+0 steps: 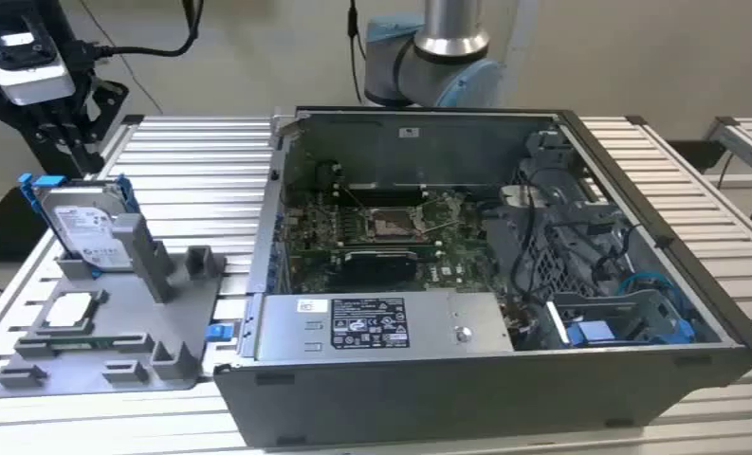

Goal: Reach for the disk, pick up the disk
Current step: 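Reach for the disk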

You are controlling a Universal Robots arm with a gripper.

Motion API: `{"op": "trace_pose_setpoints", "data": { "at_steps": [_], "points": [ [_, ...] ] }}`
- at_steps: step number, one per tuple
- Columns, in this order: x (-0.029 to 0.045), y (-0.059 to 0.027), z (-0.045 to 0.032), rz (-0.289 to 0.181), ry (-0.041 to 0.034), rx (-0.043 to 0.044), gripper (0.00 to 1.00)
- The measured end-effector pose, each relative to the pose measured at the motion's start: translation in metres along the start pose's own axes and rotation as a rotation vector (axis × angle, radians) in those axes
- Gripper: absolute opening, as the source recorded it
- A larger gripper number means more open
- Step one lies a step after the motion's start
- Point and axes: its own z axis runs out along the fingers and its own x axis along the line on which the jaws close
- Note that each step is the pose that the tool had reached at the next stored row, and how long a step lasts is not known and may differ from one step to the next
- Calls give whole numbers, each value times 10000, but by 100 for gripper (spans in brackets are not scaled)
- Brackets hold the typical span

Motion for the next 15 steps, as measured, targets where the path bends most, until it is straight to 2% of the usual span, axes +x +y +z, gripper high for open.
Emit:
{"op": "trace_pose_setpoints", "data": {
  "at_steps": [15],
  "points": [
    [0,19,0,1,1,1,0]
  ]
}}
